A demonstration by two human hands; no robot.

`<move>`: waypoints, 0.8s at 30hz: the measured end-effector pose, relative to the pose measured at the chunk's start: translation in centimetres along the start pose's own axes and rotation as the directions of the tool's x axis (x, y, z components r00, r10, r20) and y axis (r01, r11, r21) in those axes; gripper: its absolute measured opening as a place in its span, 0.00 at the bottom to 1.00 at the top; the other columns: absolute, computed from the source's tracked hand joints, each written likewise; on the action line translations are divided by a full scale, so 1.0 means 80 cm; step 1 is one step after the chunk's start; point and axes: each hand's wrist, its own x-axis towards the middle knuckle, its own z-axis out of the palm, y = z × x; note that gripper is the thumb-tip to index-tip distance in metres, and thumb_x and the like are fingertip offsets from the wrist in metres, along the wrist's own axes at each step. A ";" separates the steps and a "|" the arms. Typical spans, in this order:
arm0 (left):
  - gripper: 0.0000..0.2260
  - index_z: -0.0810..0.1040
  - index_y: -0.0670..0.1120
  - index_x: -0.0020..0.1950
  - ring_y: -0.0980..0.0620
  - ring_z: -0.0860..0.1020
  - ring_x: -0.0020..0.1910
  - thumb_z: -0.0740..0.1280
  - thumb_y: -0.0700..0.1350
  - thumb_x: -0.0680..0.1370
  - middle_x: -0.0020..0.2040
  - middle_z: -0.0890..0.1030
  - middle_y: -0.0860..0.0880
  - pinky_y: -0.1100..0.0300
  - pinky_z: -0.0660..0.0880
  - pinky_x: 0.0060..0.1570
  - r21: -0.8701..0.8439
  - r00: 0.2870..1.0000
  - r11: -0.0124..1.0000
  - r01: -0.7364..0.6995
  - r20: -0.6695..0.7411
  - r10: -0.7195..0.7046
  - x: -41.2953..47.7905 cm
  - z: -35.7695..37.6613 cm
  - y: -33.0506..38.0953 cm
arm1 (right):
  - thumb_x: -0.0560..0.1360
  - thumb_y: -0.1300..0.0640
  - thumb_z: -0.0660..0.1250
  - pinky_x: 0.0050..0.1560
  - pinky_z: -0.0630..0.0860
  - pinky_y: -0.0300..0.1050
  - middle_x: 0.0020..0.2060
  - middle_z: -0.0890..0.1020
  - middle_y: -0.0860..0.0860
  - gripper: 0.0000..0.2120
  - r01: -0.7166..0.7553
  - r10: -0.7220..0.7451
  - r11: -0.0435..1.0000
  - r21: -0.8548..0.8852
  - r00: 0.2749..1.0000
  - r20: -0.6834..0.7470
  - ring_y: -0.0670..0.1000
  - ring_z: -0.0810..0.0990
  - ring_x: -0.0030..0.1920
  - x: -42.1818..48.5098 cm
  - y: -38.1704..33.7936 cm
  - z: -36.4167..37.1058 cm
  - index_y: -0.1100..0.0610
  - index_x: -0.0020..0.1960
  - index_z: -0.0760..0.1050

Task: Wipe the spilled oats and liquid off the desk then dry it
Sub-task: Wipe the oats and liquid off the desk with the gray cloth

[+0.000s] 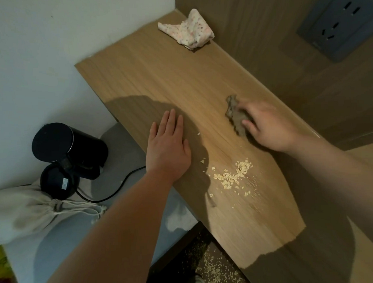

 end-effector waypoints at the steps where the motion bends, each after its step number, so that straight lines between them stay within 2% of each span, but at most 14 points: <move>1: 0.27 0.48 0.44 0.80 0.50 0.41 0.79 0.50 0.50 0.82 0.81 0.45 0.46 0.51 0.39 0.76 -0.002 1.000 1.000 -0.002 -0.003 0.002 0.000 0.000 0.000 | 0.79 0.54 0.63 0.72 0.64 0.55 0.74 0.66 0.54 0.30 -0.118 0.121 0.990 0.076 0.992 -0.033 0.55 0.67 0.72 0.015 -0.002 -0.005 0.52 0.78 0.55; 2: 0.27 0.48 0.44 0.80 0.50 0.41 0.79 0.49 0.50 0.82 0.81 0.45 0.46 0.51 0.39 0.77 -0.003 1.000 1.000 -0.001 0.000 0.001 -0.001 -0.001 0.000 | 0.79 0.54 0.64 0.72 0.65 0.54 0.75 0.64 0.54 0.36 -0.230 0.246 0.958 0.169 0.966 -0.079 0.55 0.67 0.72 0.029 -0.010 -0.006 0.50 0.79 0.47; 3: 0.27 0.47 0.45 0.80 0.50 0.41 0.79 0.49 0.50 0.82 0.81 0.45 0.46 0.51 0.39 0.77 -0.002 1.000 1.000 0.002 0.005 -0.002 -0.002 -0.001 0.001 | 0.79 0.54 0.65 0.73 0.63 0.54 0.76 0.62 0.54 0.38 -0.310 0.348 0.919 0.242 0.928 -0.134 0.54 0.66 0.73 0.043 -0.018 -0.002 0.50 0.80 0.44; 4: 0.27 0.47 0.45 0.80 0.50 0.41 0.79 0.49 0.50 0.83 0.81 0.45 0.46 0.51 0.39 0.76 -0.002 1.000 1.000 0.003 0.008 -0.003 -0.003 -0.001 0.001 | 0.79 0.53 0.64 0.75 0.59 0.54 0.77 0.60 0.54 0.38 -0.356 0.406 0.901 0.248 0.893 -0.192 0.54 0.63 0.75 0.054 -0.030 0.005 0.52 0.80 0.45; 5: 0.27 0.46 0.45 0.80 0.51 0.40 0.79 0.49 0.51 0.83 0.81 0.44 0.47 0.52 0.38 0.76 0.000 1.000 1.000 0.004 0.009 -0.004 -0.002 -0.001 0.001 | 0.79 0.53 0.63 0.77 0.55 0.52 0.77 0.59 0.55 0.34 -0.369 0.405 0.912 0.179 0.880 -0.247 0.55 0.60 0.76 0.061 -0.041 0.014 0.54 0.80 0.49; 7: 0.28 0.46 0.45 0.80 0.51 0.40 0.79 0.48 0.51 0.83 0.81 0.43 0.47 0.52 0.37 0.76 0.002 1.000 1.000 0.003 0.011 -0.003 -0.001 -0.001 0.001 | 0.80 0.53 0.59 0.77 0.49 0.51 0.78 0.58 0.55 0.29 -0.267 0.261 0.963 0.017 0.923 -0.282 0.54 0.56 0.77 0.059 -0.057 0.030 0.56 0.79 0.56; 10: 0.28 0.45 0.45 0.80 0.51 0.39 0.79 0.48 0.51 0.82 0.81 0.43 0.47 0.52 0.38 0.76 0.009 1.000 1.000 0.001 0.020 -0.001 0.000 -0.001 0.000 | 0.80 0.55 0.60 0.75 0.46 0.51 0.78 0.59 0.52 0.26 0.004 -0.012 0.999 -0.048 0.987 -0.161 0.53 0.56 0.78 0.034 -0.049 0.033 0.54 0.77 0.60; 11: 0.28 0.45 0.45 0.80 0.50 0.39 0.79 0.48 0.51 0.82 0.81 0.43 0.46 0.51 0.38 0.76 0.011 1.000 1.000 0.001 0.027 -0.001 0.000 -0.001 -0.001 | 0.81 0.55 0.60 0.75 0.46 0.52 0.78 0.59 0.52 0.25 0.034 -0.042 0.998 -0.059 0.989 -0.140 0.54 0.55 0.78 0.028 -0.038 0.029 0.53 0.77 0.61; 13: 0.28 0.44 0.44 0.80 0.50 0.39 0.79 0.48 0.50 0.82 0.81 0.42 0.46 0.51 0.39 0.77 0.020 0.999 1.000 -0.004 0.035 0.003 0.001 0.000 -0.001 | 0.81 0.55 0.60 0.76 0.49 0.57 0.77 0.60 0.55 0.24 -0.086 0.076 0.995 -0.040 0.977 -0.199 0.58 0.56 0.77 0.030 -0.020 0.021 0.52 0.76 0.63; 16: 0.27 0.44 0.44 0.80 0.49 0.39 0.79 0.47 0.50 0.83 0.80 0.42 0.46 0.50 0.38 0.76 0.012 0.999 1.000 -0.008 0.040 0.007 0.000 0.001 0.000 | 0.82 0.54 0.59 0.72 0.60 0.56 0.71 0.65 0.61 0.23 -0.362 0.357 0.931 0.046 0.877 -0.322 0.62 0.63 0.70 0.070 -0.026 0.017 0.56 0.76 0.64; 18: 0.27 0.45 0.43 0.80 0.49 0.39 0.79 0.47 0.50 0.82 0.80 0.42 0.45 0.50 0.38 0.76 -0.007 0.999 1.000 -0.011 0.039 0.011 0.000 0.001 0.000 | 0.81 0.54 0.58 0.69 0.61 0.52 0.70 0.68 0.60 0.24 -0.403 0.394 0.914 0.044 0.858 -0.330 0.62 0.64 0.68 0.107 -0.047 0.021 0.56 0.76 0.63; 20: 0.28 0.43 0.42 0.80 0.49 0.38 0.79 0.47 0.49 0.82 0.80 0.43 0.45 0.49 0.39 0.77 -0.007 0.999 1.000 -0.010 0.043 0.011 -0.001 0.002 0.000 | 0.81 0.54 0.59 0.66 0.61 0.51 0.70 0.68 0.57 0.24 -0.338 0.332 0.941 0.034 0.894 -0.301 0.60 0.65 0.68 0.127 -0.073 0.027 0.54 0.76 0.63; 22: 0.29 0.40 0.43 0.79 0.50 0.38 0.78 0.49 0.48 0.82 0.80 0.41 0.46 0.50 0.39 0.77 -0.025 0.999 1.000 -0.009 0.038 0.010 -0.002 0.002 -0.001 | 0.81 0.55 0.60 0.67 0.60 0.51 0.71 0.69 0.54 0.24 -0.203 0.205 0.979 0.032 0.950 -0.235 0.59 0.64 0.69 0.118 -0.093 0.034 0.52 0.76 0.64; 24: 0.30 0.40 0.43 0.79 0.51 0.39 0.79 0.51 0.45 0.81 0.80 0.43 0.46 0.52 0.38 0.77 -0.134 1.000 0.991 -0.012 0.004 0.012 -0.004 0.001 -0.006 | 0.80 0.56 0.62 0.71 0.56 0.52 0.73 0.68 0.52 0.24 -0.055 0.060 0.998 0.037 0.986 -0.155 0.57 0.63 0.72 0.080 -0.106 0.039 0.51 0.76 0.65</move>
